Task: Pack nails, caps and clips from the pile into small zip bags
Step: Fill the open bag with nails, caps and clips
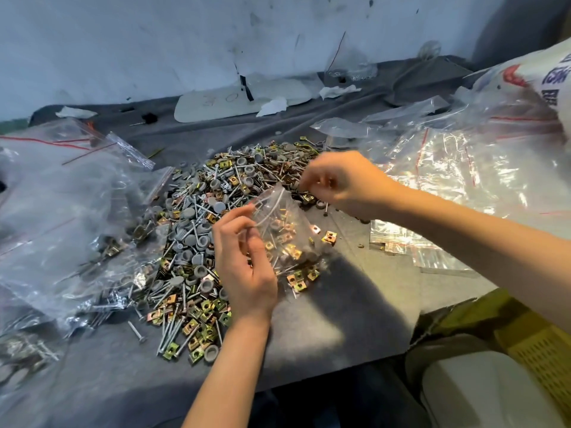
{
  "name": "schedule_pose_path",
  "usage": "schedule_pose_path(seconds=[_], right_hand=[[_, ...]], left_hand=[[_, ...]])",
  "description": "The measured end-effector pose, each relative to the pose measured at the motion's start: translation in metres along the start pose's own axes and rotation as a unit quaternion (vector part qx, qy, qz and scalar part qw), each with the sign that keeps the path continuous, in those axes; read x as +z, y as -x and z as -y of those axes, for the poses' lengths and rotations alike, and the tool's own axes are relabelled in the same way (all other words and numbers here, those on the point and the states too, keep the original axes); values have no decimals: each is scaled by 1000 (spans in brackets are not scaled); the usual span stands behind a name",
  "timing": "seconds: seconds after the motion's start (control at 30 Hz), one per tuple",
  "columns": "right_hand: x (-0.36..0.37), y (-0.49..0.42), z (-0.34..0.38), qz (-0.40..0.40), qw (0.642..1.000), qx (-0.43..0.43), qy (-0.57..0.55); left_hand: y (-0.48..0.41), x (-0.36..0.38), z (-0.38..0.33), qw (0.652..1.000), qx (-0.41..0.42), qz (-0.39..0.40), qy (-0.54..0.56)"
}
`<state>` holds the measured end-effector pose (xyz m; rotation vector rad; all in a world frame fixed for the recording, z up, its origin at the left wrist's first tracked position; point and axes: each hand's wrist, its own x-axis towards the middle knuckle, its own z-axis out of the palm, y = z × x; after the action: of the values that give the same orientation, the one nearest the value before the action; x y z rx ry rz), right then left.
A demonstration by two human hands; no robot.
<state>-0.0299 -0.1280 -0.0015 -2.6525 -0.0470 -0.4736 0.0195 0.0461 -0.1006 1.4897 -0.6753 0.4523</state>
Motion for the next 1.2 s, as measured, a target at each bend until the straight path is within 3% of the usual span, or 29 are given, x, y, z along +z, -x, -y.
schedule_pose_path(seconds=[0.1, 0.2, 0.47, 0.6, 0.7, 0.77, 0.9, 0.97, 1.1, 1.2], right_hand=[[23, 19, -16, 137, 989, 33, 53], [37, 31, -23, 184, 978, 24, 93], [34, 42, -30, 158, 984, 22, 75], [12, 36, -13, -16, 996, 60, -64], [-6, 21, 19, -147, 981, -22, -127], [-12, 11, 40, -181, 975, -81, -101], [-8, 1, 50, -48, 992, -113, 26], [-5, 2, 46, -53, 993, -108, 18], [-4, 3, 20, -155, 985, -58, -48], [11, 5, -8, -43, 999, 14, -11]], left_hand=[[-1, 1, -1, 1000, -16, -13, -2], [-2, 1, -3, 1000, -24, -14, -1], [-2, 1, -1, 1000, -11, -9, -9], [1, 2, -2, 998, 42, 27, -26], [3, 1, 0, 997, 58, 45, -28], [3, 1, 2, 996, 67, 52, -31], [2, 0, 1, 994, 88, 51, -34], [1, 0, 2, 995, 82, 45, -29], [2, 1, 2, 998, 58, 34, -22], [2, 2, 0, 999, 49, 16, -12]])
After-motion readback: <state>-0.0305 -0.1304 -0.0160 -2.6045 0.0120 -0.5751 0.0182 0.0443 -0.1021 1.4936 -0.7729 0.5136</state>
